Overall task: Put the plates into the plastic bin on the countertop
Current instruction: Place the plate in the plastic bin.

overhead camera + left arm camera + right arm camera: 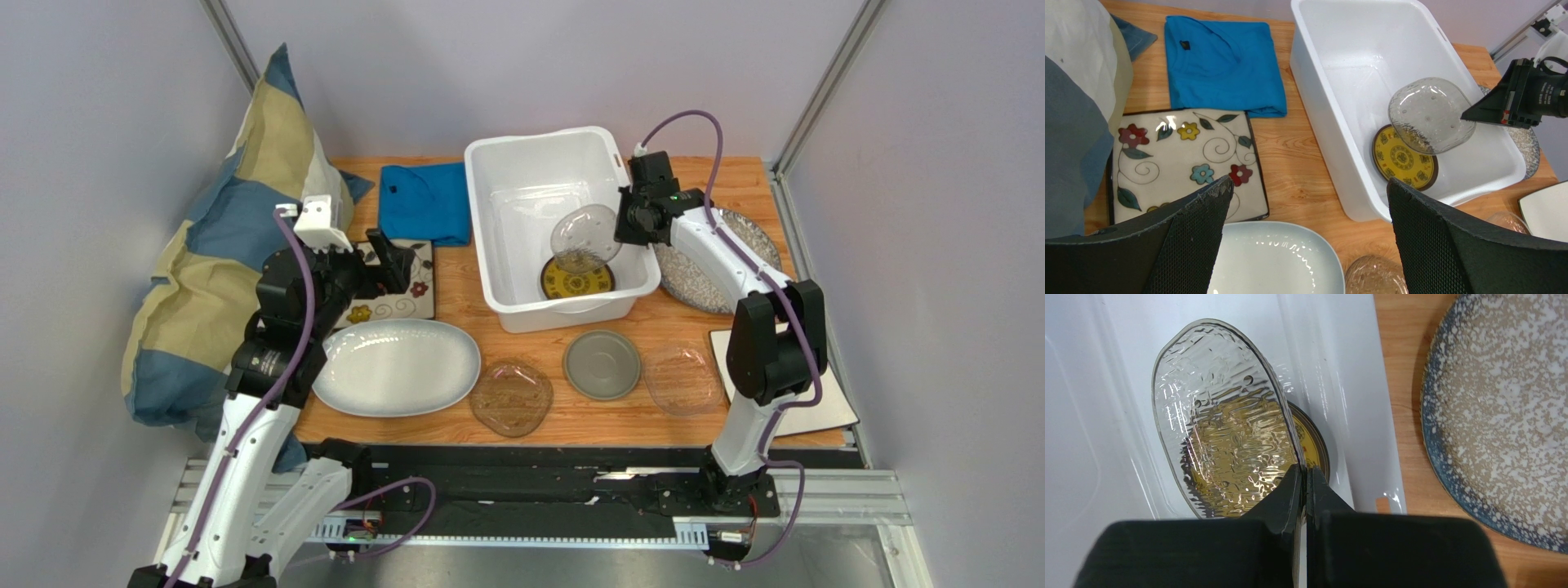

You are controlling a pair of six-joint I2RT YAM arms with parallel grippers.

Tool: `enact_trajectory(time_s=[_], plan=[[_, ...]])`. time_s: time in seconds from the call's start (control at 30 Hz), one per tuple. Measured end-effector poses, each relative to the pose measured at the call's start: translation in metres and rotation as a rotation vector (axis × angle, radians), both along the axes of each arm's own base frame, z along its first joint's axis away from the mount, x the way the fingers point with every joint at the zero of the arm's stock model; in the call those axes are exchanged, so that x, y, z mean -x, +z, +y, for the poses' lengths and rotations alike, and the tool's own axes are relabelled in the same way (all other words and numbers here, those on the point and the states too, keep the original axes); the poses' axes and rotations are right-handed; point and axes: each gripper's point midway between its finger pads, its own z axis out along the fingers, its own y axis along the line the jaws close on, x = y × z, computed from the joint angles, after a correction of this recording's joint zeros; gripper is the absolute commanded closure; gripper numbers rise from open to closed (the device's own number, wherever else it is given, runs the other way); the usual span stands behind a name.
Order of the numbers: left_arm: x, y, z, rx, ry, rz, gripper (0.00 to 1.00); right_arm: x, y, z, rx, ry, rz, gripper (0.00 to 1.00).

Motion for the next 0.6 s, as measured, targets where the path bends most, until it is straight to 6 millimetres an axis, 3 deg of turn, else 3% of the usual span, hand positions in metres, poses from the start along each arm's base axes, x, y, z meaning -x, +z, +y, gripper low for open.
enact_trajectory(time_s=[0.53, 0.6], plan=[[-0.002, -0.004, -0.005, 0.014, -0.017, 0.02, 0.01, 0.046, -0.057, -0.017, 0.105, 0.041, 0.177, 1.0], [-0.002, -0.004, -0.005, 0.015, -0.02, 0.02, 0.01, 0.047, -0.057, -0.018, 0.123, 0.039, 0.169, 0.98]])
